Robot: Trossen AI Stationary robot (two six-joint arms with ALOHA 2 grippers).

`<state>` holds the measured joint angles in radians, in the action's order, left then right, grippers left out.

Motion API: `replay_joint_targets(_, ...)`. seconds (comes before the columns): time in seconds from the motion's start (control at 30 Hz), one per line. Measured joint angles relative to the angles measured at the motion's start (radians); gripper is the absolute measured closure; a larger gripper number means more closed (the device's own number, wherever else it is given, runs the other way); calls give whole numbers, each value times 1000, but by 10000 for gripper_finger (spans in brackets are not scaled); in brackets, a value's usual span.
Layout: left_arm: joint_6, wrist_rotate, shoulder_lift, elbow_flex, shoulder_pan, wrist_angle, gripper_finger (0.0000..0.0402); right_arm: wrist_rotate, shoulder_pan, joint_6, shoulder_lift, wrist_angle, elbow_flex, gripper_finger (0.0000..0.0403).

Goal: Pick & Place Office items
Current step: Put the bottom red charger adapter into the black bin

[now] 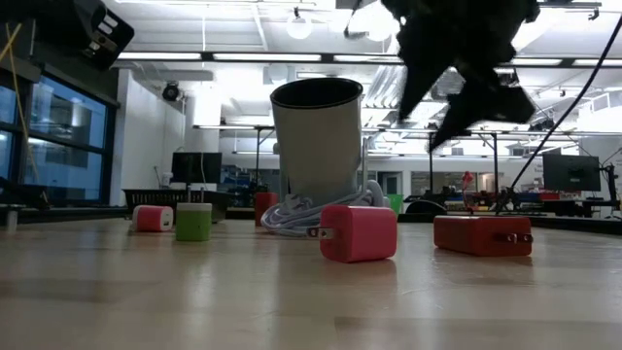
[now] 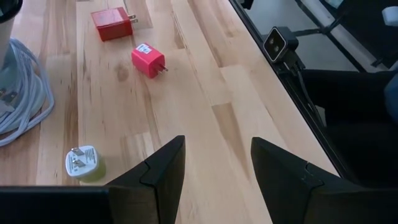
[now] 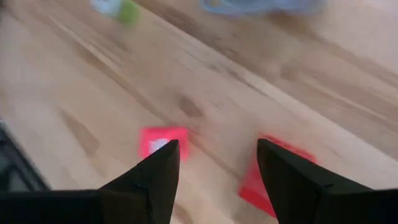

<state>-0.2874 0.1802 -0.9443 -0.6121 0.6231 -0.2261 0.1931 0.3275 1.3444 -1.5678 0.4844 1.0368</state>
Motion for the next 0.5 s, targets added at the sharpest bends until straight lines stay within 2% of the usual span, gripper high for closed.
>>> replay_joint_targets(0.2, 0, 0, -1, 0, 0, 2, 225, -16, 6, 64, -22, 17, -1, 201)
replay_joint_targets(0.33, 0, 0, -1, 0, 0, 4, 225, -98, 0, 123, -20, 1, 1, 201)
replay_joint_targets(0.5, 0, 0, -1, 0, 0, 5, 225, -124, 3, 124, -18, 70, 49, 201)
